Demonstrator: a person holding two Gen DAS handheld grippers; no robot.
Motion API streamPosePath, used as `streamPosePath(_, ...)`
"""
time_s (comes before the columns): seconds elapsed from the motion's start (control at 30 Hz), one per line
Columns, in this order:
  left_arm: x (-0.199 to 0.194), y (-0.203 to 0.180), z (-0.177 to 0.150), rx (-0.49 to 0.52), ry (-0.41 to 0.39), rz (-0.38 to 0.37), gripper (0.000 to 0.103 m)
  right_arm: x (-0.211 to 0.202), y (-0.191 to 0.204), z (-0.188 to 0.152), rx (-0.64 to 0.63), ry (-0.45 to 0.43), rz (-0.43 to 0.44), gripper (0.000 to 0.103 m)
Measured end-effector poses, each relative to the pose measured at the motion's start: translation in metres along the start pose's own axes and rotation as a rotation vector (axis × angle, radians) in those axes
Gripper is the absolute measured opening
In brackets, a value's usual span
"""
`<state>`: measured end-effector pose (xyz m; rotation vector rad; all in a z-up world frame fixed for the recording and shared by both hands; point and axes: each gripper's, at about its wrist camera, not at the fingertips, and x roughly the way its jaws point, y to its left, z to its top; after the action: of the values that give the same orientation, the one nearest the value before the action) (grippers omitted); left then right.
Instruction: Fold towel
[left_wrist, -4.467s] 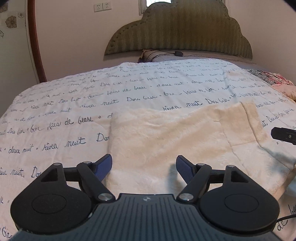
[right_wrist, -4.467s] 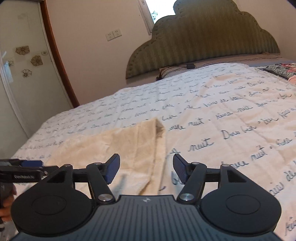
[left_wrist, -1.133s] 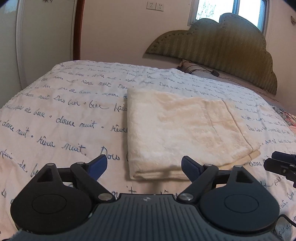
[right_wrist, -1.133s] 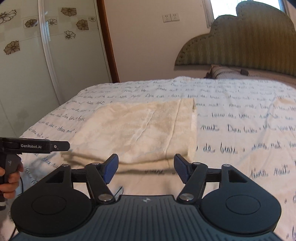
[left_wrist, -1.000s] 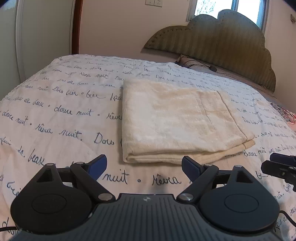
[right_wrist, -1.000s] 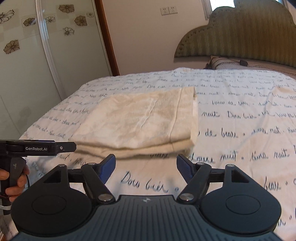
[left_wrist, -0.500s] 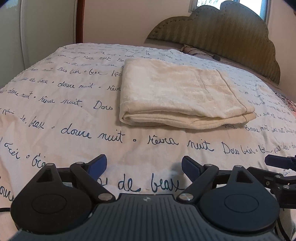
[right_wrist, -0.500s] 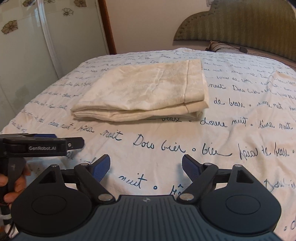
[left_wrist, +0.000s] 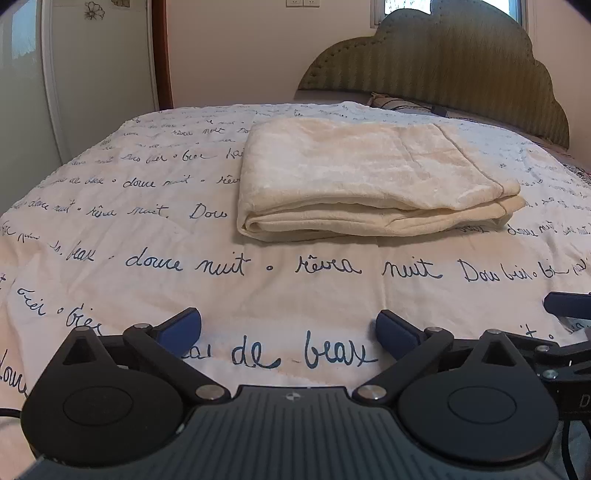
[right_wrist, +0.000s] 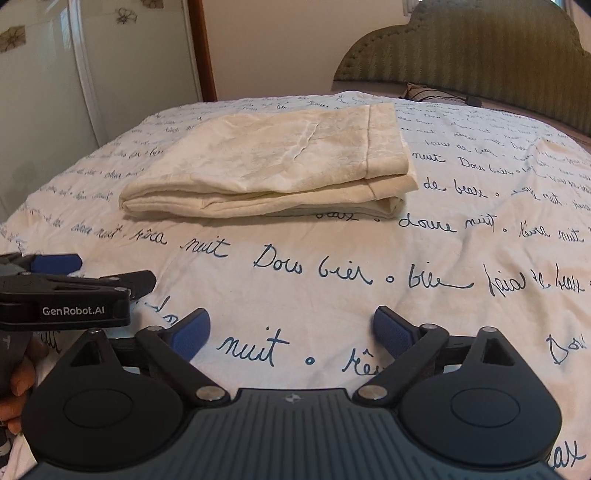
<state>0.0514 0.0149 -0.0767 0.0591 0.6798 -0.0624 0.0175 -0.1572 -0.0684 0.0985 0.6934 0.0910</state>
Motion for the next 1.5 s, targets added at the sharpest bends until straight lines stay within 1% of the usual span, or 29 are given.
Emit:
streamPosePath(0.07, 0.001, 0.000, 0.000, 0.001, 0.001, 0.001, 0.103, 0.002, 0.004, 0.003, -0.029, 0.024, -0.001, 0.101)
streamPosePath(0.27, 0.003, -0.001, -0.001, 0.004, -0.004, 0.005, 0.103, 0.008, -0.003, 0.008, -0.026, 0.068, 0.038, 0.103)
streamPosePath(0.57, 0.005, -0.002, -0.001, 0.010, -0.006, 0.008, 0.103, 0.011, -0.007, 0.012, -0.044, 0.093, 0.075, 0.103)
streamPosePath(0.77, 0.005, -0.001, -0.001, 0.007, -0.007, 0.006, 0.103, 0.014, -0.010, 0.012, -0.057, 0.064, 0.087, 0.103)
streamPosePath(0.97, 0.006, -0.001, -0.002, 0.004, -0.007, 0.004, 0.103, 0.014, 0.001, 0.006, -0.056, 0.022, 0.022, 0.103)
streamPosePath(1.03, 0.005, -0.001, -0.002, 0.004, -0.008, 0.005, 0.103, 0.013, 0.002, 0.004, -0.055, 0.005, 0.012, 0.103)
streamPosePath(1.2, 0.005, -0.001, -0.002, 0.004, -0.008, 0.006, 0.103, 0.011, -0.005, -0.003, -0.030, -0.041, 0.033, 0.103)
streamPosePath(1.5, 0.005, -0.001, -0.002, 0.006, -0.009, 0.009, 0.103, 0.011, -0.002, -0.004, -0.047, -0.052, 0.023, 0.103)
